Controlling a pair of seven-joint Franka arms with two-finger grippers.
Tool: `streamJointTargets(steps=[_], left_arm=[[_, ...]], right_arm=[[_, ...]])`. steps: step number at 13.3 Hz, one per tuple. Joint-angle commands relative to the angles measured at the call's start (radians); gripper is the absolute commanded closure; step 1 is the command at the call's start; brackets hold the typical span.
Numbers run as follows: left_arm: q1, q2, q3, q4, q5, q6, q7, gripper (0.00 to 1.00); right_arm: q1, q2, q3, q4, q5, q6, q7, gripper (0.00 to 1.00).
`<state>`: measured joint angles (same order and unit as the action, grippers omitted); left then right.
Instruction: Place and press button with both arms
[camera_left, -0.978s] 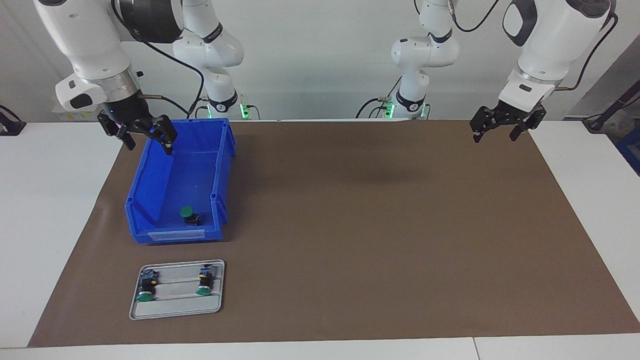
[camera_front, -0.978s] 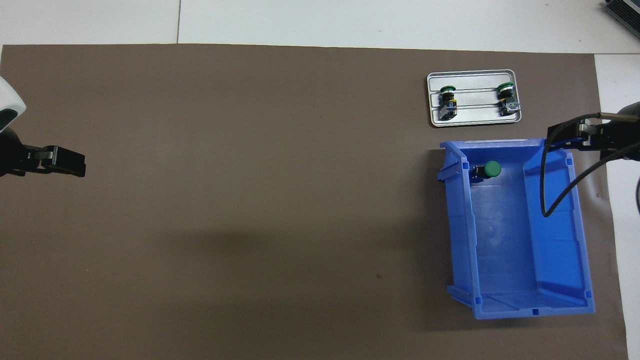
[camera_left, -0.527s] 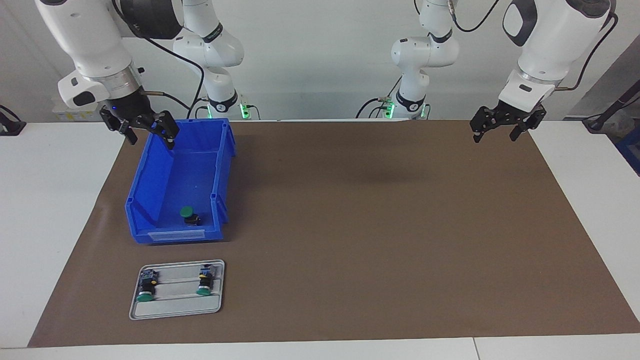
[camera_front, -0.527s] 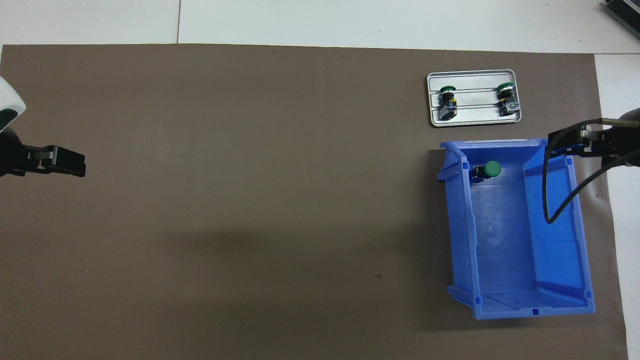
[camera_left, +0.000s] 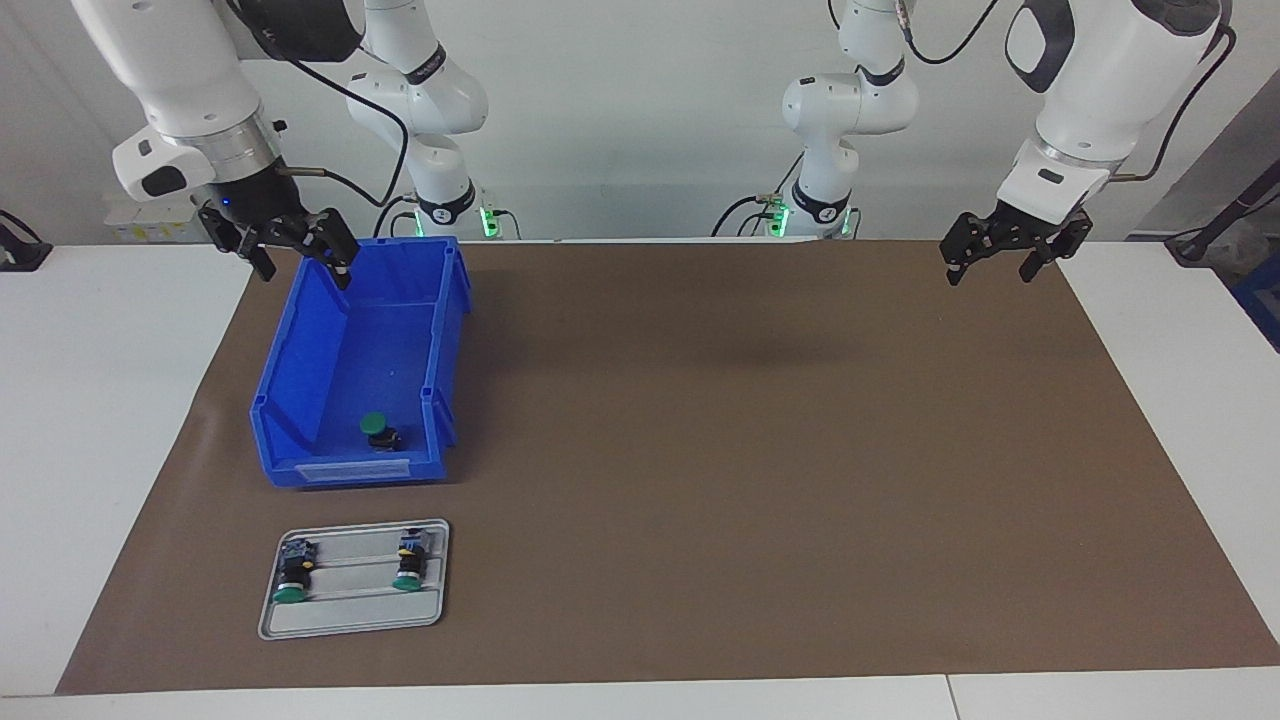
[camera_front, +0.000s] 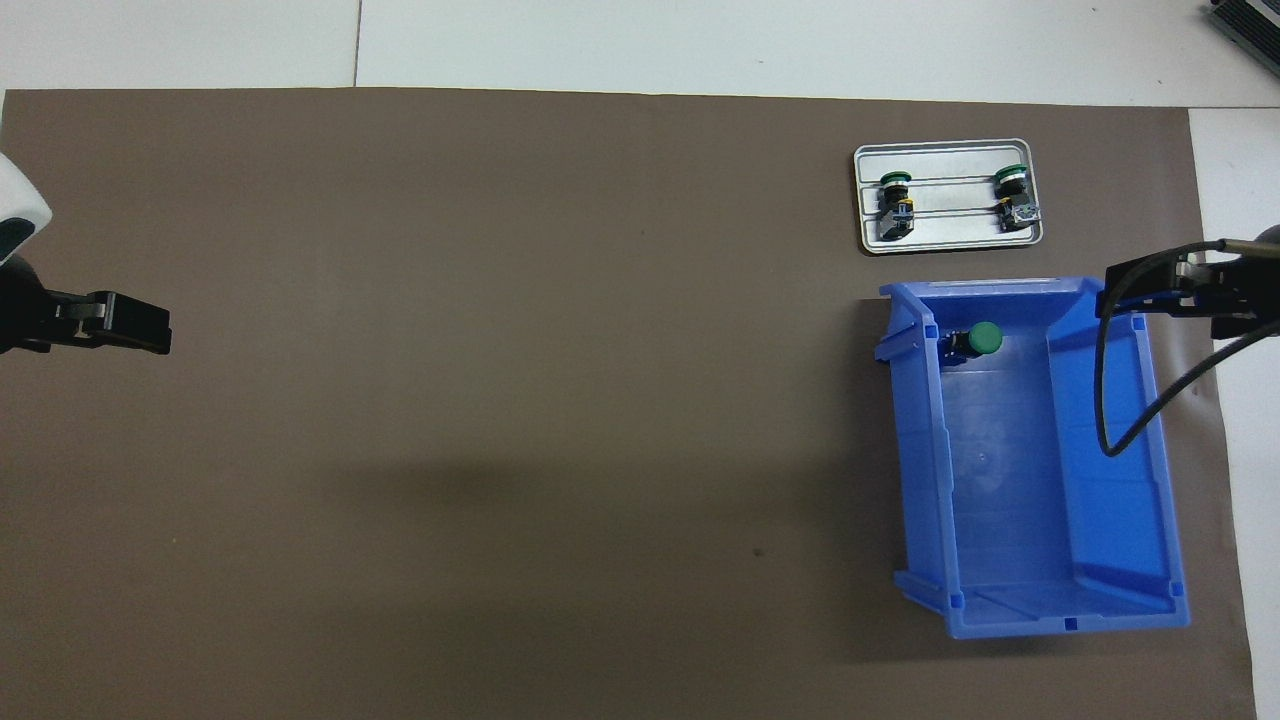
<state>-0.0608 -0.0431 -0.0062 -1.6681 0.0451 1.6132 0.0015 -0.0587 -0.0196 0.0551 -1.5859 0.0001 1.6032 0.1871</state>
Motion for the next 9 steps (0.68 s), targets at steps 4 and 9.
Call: streamJointTargets(steps=[4, 9], left_arm=[[-0.001, -0.029, 0.003, -0.033, 0.002, 0.010, -0.009, 0.00], [-0.001, -0.029, 0.002, -0.033, 0.002, 0.010, -0.009, 0.00]], right_arm=[[0.068, -0.059, -0.067, -0.037, 0.026, -0.025, -0.002, 0.00], [0.083, -0.051, -0.080, -0.039, 0.023, -0.028, 0.000, 0.00]])
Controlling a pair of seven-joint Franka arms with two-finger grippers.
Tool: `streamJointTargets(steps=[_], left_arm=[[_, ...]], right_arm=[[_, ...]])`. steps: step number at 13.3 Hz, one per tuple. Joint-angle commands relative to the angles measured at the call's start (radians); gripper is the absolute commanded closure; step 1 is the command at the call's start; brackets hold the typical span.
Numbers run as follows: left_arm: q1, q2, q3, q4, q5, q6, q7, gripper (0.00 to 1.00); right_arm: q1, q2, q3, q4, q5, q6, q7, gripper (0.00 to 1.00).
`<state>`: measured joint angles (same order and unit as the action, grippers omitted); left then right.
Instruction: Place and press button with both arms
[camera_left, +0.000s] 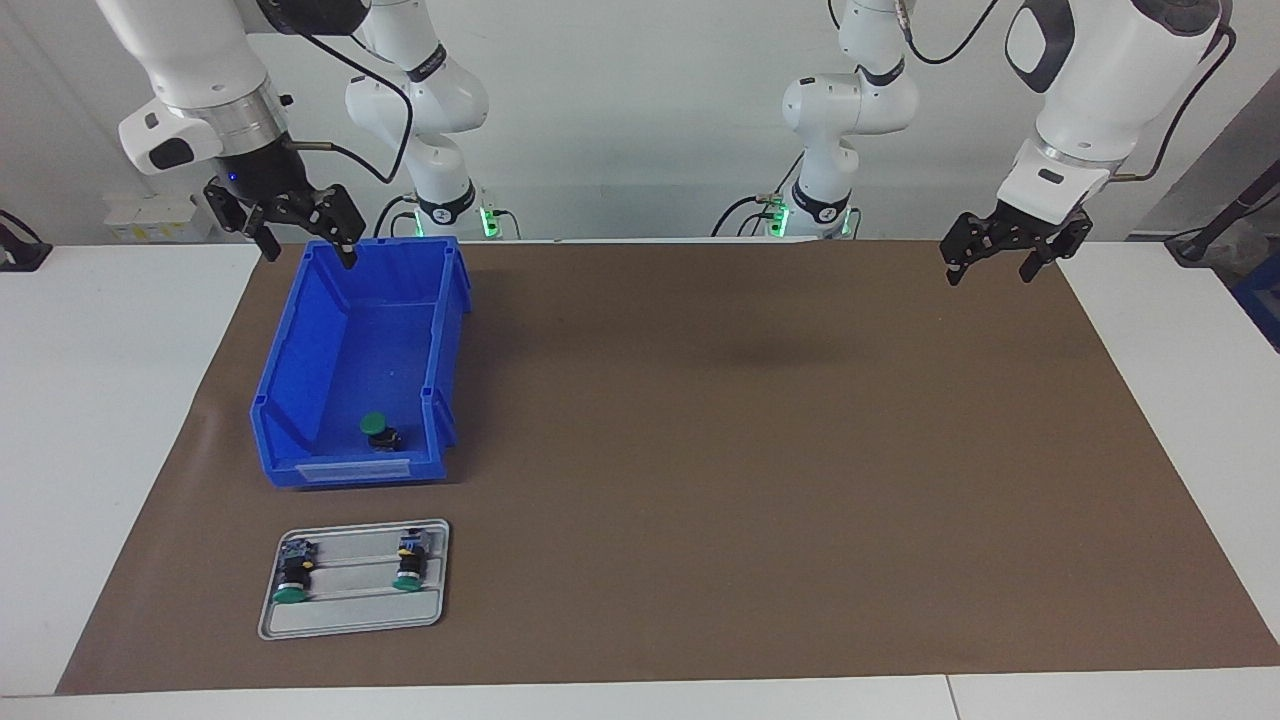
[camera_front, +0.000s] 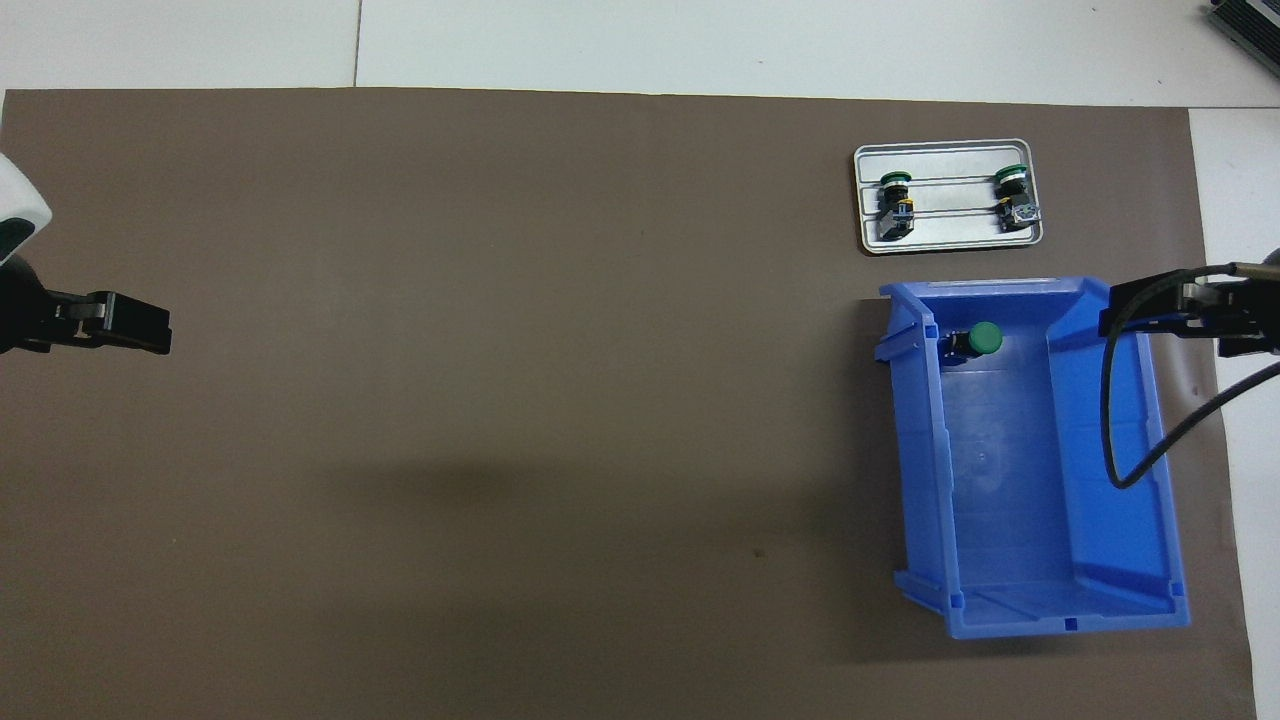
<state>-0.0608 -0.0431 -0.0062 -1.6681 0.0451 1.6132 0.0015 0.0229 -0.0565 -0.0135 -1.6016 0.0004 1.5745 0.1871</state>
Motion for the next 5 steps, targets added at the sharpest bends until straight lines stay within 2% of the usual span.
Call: streamJointTargets(steps=[1, 5], left_arm=[[-0.001, -0.029, 0.002, -0.033, 0.002, 0.010, -0.009, 0.00], [-0.001, -0.029, 0.003, -0.033, 0.002, 0.010, -0.009, 0.00]], right_arm=[[0.006, -0.008, -0.011, -0.023, 0.023, 0.004, 0.000, 0.00], [0.006, 0.000, -0.011, -0.024, 0.020, 0.012, -0.001, 0.00]])
